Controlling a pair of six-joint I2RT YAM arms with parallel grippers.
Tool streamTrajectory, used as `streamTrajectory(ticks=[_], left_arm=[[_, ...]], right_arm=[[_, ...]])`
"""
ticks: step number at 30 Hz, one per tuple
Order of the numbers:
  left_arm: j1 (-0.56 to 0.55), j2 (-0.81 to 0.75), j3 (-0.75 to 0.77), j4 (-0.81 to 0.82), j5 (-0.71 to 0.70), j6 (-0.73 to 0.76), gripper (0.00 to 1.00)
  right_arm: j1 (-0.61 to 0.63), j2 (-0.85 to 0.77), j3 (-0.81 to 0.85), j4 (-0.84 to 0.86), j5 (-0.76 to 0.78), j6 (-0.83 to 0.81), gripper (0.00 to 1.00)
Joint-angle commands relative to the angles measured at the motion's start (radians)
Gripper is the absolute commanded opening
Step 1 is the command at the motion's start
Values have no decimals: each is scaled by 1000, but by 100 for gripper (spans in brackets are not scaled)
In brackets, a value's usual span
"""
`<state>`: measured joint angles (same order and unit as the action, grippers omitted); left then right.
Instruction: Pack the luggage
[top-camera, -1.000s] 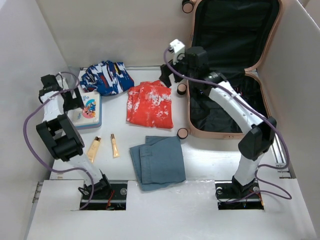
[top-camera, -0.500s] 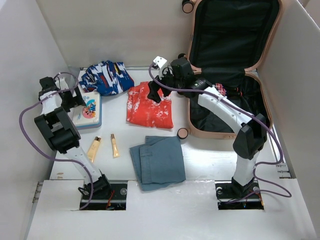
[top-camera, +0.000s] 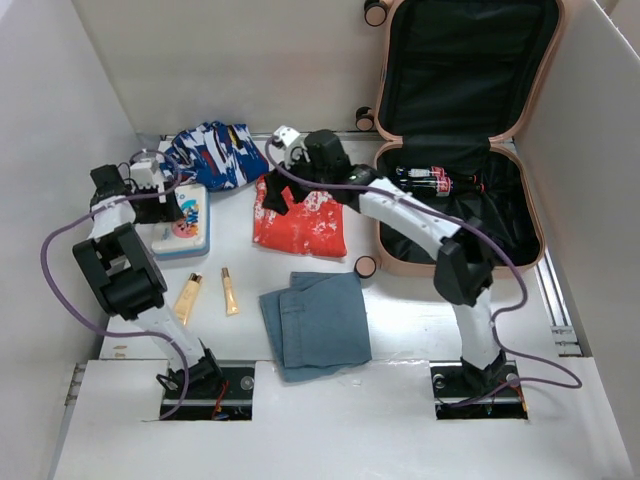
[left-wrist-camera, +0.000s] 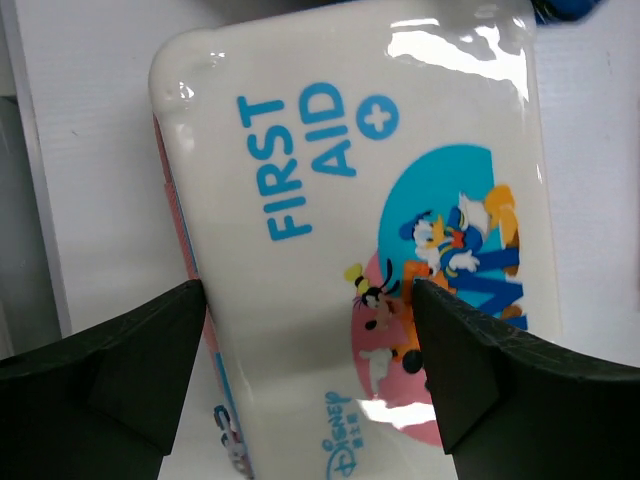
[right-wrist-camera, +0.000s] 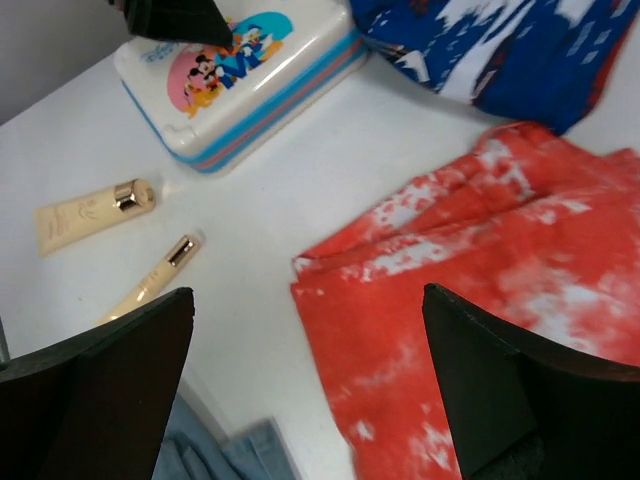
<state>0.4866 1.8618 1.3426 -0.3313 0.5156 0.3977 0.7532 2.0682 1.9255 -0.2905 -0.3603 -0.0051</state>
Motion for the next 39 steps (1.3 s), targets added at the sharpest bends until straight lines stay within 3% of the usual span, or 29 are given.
streamTrajectory(ticks=[1, 9, 13, 17, 21, 29, 39], left_arm=[[-69, 2, -209, -200, -140, 256, 78], [-184, -102, -306, -221, -117, 302, 80], [-184, -147, -275, -280, -53, 302, 82], [-83, -170, -163, -333, 81, 213, 86], [-20, -112, -76, -293, 58, 71, 86], [-29, 68, -31, -268, 133, 33, 92], [-94, 195, 3, -259, 69, -5, 93]], right_arm=[[34, 96, 84, 94, -38, 109, 100], [61, 317, 230, 261, -72, 450, 100], [61, 397, 240, 346, -46, 629, 100], [72, 455, 302, 358, -6, 698, 100], [81, 507, 311, 358, 21, 793, 100], [101, 616, 400, 329, 30, 915, 100], [133, 714, 539, 202, 35, 935, 100]])
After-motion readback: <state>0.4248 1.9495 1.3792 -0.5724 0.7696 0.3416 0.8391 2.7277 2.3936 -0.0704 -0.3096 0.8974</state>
